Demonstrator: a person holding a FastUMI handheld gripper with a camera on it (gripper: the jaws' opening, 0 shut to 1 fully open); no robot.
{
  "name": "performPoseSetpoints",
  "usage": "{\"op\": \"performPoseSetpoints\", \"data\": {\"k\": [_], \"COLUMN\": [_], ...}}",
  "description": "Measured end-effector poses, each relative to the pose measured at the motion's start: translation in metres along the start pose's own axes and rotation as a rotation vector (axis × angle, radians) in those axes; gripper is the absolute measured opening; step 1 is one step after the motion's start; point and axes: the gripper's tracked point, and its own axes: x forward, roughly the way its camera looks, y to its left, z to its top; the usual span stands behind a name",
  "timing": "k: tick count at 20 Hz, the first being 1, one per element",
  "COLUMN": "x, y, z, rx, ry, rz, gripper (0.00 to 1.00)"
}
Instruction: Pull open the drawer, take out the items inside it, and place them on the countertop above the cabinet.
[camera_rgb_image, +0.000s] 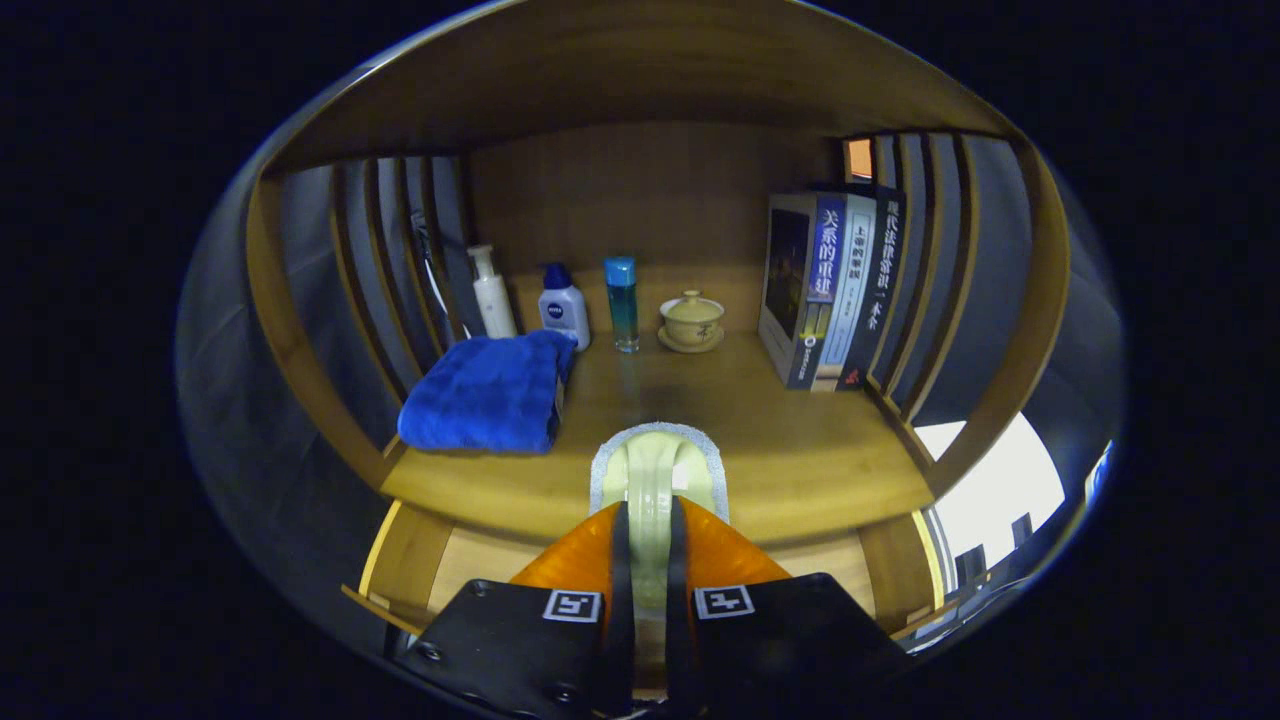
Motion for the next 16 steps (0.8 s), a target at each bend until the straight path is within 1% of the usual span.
{"op": "performPoseSetpoints", "data": {"k": [3, 5, 10, 14, 16], "x": [0.026, 0.046, 0.085, 0.105, 0.112], "y": [0.000, 0.004, 0.005, -0.002, -0.011], "z": [0.018, 0.024, 0.011, 0.016, 0.011], "rx": [0.011, 0.026, 0.026, 0.015, 0.017], "ry": [0.018, 0.030, 0.117, 0.133, 0.153], "rz": [-0.030, -0.032, -0.045, -0.070, -0.098], "gripper": [0.21, 0.21, 0.21, 0.21, 0.27]}}
